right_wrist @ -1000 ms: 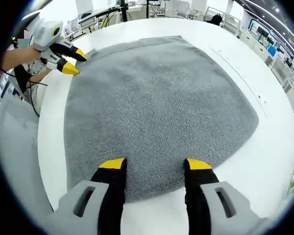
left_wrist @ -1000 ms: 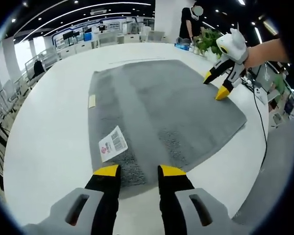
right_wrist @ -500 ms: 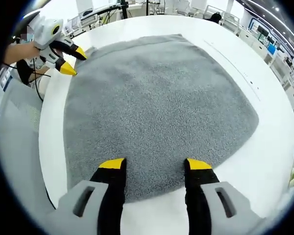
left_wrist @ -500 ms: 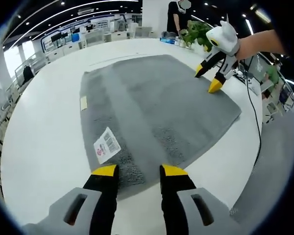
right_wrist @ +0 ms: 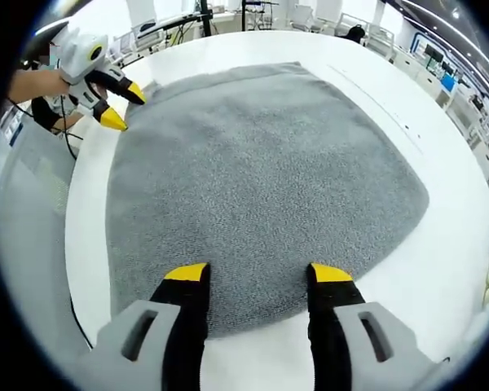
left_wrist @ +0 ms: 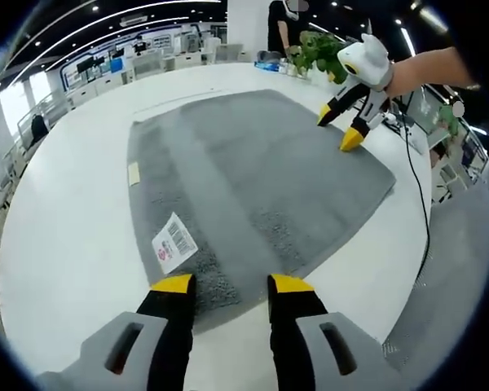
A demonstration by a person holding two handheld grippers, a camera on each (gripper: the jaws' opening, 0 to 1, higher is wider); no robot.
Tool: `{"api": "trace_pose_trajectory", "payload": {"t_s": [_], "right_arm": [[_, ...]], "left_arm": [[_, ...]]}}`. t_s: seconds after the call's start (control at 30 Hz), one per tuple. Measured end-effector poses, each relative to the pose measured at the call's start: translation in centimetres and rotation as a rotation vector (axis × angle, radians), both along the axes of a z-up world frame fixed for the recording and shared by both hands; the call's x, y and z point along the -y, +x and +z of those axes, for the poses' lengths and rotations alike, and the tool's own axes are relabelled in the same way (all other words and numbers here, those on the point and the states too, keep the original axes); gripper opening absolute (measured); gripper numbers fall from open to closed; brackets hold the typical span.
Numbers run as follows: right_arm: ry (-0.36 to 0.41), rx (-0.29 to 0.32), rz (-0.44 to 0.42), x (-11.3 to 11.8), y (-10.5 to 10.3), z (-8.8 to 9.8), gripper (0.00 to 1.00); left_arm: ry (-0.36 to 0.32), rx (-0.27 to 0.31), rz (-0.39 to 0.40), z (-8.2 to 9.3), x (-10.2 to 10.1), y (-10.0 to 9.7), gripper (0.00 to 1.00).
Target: Fold the towel on the table until its edges align and the towel forms a compact rectangular stack.
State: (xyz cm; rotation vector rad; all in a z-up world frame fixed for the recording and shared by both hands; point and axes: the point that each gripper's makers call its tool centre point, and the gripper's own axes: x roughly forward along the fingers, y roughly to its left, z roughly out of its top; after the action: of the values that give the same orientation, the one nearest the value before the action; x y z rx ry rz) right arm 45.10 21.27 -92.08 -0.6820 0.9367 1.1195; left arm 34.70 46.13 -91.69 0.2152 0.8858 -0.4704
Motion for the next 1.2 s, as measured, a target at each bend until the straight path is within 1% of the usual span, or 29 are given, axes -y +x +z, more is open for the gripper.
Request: {"api": "trace_pose_trajectory", "payload": {"t_s": [0.23, 0.3, 0.53, 0.73, 0.9, 1.1, 1.2], "right_arm": [[-0.017, -0.005, 0.006, 1.5, -0.1, 0.0, 0.48], [-0.02, -0.004, 0.008, 1.8, 0.0, 0.0, 0.48], [-0.03, 0.001, 0.025, 2.4, 0.5, -0.2, 0.48], [-0.027, 0.001, 0.031, 3.1, 1.0, -0.4, 0.48], [-0.012, -0.001, 0.038, 3.2, 1.2, -0.5, 0.48], [0.004, 0.003, 0.039, 3.1, 1.0, -0.3, 0.49], [0.006, 0.008, 0.032, 2.9, 0.4, 0.0, 0.49]], "left_arm": [[-0.006, -0.009, -0.005, -0.1, 1.7, -0.4, 0.37], [-0.011, -0.011, -0.006, -0.1, 2.0, -0.5, 0.4], [-0.003, -0.015, -0.013, -0.1, 3.1, -0.9, 0.4], [0.001, -0.014, -0.006, -0.2, 3.6, -0.7, 0.4], [0.007, -0.014, 0.002, -0.2, 3.6, -0.7, 0.4], [0.01, -0.013, 0.01, -0.2, 3.6, -0.7, 0.4], [0.006, -0.005, 0.016, -0.1, 3.6, -0.8, 0.4]]}}
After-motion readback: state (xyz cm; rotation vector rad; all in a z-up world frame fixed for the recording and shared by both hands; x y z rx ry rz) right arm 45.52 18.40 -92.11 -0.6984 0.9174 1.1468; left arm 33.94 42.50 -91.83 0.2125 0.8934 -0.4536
